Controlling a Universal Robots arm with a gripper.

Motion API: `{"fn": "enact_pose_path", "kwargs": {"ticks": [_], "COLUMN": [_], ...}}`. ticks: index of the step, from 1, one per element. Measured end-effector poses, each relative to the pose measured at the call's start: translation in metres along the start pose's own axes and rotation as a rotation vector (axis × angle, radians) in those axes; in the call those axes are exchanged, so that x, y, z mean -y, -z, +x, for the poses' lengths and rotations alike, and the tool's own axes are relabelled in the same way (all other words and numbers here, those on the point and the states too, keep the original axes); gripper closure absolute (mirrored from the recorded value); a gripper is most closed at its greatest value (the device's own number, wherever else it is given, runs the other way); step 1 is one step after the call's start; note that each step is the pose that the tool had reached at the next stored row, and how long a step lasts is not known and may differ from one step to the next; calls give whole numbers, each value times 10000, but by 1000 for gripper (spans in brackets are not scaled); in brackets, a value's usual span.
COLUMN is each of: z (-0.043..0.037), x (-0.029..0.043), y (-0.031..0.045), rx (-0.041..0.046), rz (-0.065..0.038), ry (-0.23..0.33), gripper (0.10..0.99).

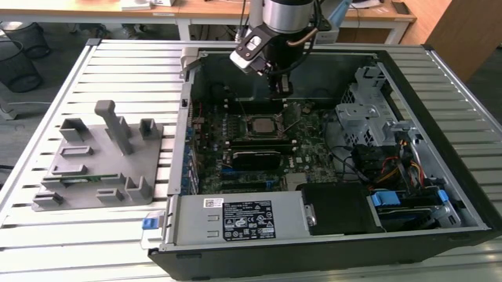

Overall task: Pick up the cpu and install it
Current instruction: 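Close the cpu cover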

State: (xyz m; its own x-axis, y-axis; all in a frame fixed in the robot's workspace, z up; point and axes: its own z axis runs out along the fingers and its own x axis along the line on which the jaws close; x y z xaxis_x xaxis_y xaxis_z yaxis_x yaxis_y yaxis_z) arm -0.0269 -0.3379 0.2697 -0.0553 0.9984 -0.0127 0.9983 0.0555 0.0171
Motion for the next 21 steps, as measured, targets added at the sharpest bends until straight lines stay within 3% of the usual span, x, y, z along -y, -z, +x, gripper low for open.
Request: {"fn": "enact_pose_path", "kwargs": {"ticks": [21], "z": [-7], "x": [-226], "y": [-4], "rx": [-5], "rz": [-3], "ry": [228], "gripper": [980]}}
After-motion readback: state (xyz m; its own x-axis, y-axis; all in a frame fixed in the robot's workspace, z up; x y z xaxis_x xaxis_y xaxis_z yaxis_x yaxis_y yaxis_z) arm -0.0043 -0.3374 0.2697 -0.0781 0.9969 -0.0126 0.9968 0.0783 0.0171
